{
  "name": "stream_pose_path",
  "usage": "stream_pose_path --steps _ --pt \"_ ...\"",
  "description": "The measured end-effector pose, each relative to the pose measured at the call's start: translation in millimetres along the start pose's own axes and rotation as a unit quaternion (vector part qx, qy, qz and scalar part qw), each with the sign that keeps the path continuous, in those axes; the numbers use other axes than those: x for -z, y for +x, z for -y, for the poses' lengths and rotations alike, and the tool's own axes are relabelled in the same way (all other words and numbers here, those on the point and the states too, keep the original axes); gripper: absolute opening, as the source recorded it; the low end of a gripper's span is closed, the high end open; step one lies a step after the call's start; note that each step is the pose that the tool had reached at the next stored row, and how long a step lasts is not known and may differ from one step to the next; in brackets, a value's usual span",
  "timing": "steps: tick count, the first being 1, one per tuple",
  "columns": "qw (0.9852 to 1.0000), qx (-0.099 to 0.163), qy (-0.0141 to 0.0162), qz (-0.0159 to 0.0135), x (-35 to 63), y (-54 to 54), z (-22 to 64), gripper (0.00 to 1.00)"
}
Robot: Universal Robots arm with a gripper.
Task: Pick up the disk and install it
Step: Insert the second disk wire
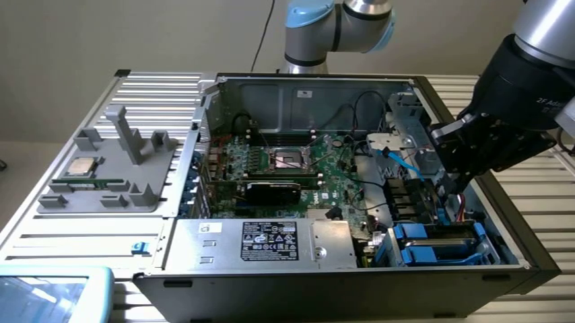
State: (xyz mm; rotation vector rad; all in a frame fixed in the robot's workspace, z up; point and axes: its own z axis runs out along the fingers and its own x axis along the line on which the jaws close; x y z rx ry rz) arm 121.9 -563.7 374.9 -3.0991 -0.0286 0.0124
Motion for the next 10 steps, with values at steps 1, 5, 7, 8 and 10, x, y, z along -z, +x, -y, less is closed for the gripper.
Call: stream_pose_path --steps 1,5,7,8,10 --pt "1.0000 -0.006 0.0000 -0.0002 0.0 0.0 0.0 0.11" --pt "0.9999 -0.012 0.0003 -0.0006 0.0 -0.4 -0.5 0.11" --pt "0.9999 -0.013 0.0003 -0.0005 0.3 -0.5 -5.9 0.11" --pt "0.9999 -0.013 0.0002 -0.0006 0.5 -0.6 -9.2 0.11" --pt "0.9999 -0.013 0.0004 -0.0006 0.7 -0.6 -15.1 0.11"
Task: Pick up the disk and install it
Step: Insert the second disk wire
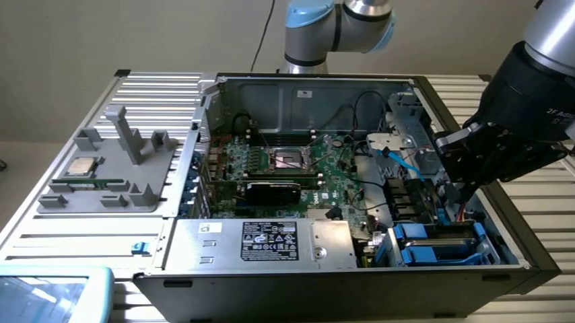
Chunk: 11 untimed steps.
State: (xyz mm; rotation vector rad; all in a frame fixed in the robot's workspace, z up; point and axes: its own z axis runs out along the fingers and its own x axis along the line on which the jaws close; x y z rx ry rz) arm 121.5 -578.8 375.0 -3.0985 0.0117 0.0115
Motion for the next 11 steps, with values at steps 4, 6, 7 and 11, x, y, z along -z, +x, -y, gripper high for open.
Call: stream_pose_path --steps 4,6,7,11 --pt "1.0000 -0.001 0.0008 -0.0001 -0.3 0.1 -9.1 0.11" --pt "1.0000 -0.002 0.0028 -0.0004 -3.2 0.2 -10.5 0.11" --pt "1.0000 -0.002 0.0033 -0.0004 -5.1 0.0 -10.9 0.11" --pt "1.0000 -0.002 0.0033 -0.0005 -7.1 -0.2 -11.1 0.11"
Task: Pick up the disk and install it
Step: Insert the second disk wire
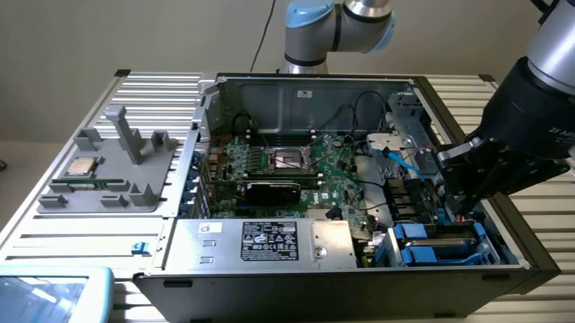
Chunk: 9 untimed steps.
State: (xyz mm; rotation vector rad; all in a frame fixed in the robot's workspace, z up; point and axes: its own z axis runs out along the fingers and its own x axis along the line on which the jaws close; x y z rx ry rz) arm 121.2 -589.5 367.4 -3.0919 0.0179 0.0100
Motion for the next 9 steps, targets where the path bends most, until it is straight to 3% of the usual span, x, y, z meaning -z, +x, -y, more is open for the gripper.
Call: stream_pose_path --steps 9 --pt "1.0000 0.000 0.0035 -0.0001 -13.3 0.1 -6.6 0.11"
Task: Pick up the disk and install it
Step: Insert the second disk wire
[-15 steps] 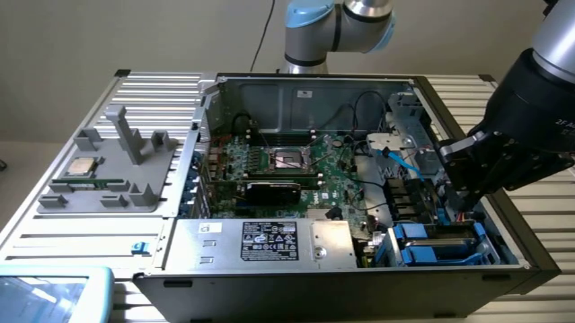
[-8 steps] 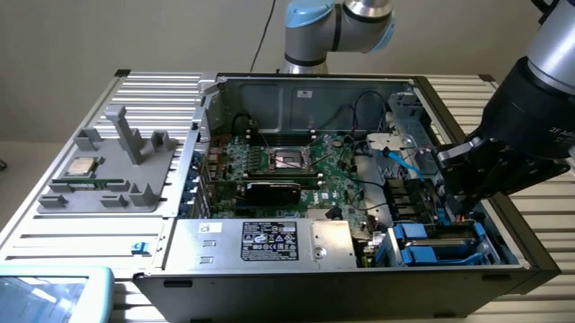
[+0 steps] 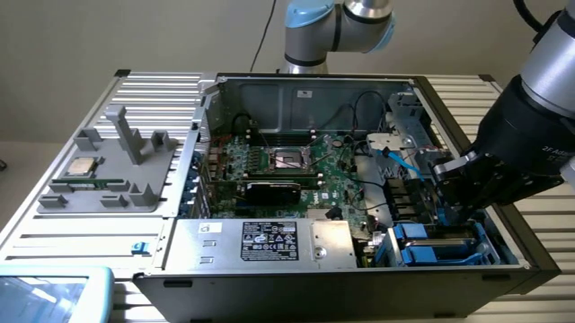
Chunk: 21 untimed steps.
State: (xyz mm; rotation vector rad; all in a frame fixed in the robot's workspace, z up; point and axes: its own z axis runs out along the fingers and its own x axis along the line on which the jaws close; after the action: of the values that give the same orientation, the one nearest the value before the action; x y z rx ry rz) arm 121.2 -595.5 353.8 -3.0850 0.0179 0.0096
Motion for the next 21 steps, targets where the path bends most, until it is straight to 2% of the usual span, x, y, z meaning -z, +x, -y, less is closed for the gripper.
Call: stream_pose_path --steps 8,13,17,19,21 --pt "1.0000 0.000 0.0022 0.0000 -14.4 0.2 -1.0 0.11" --pt "1.0000 0.000 0.0026 0.0001 -17.6 0.2 -1.2 0.11" --pt "1.0000 0.000 0.0040 0.0000 -14.7 0.1 -1.0 0.11" --pt "1.0000 -0.001 0.0027 0.0000 -7.9 0.1 -0.6 0.11" --pt "1.0000 -0.001 0.0029 0.0000 -3.3 0.1 -0.4 0.11"
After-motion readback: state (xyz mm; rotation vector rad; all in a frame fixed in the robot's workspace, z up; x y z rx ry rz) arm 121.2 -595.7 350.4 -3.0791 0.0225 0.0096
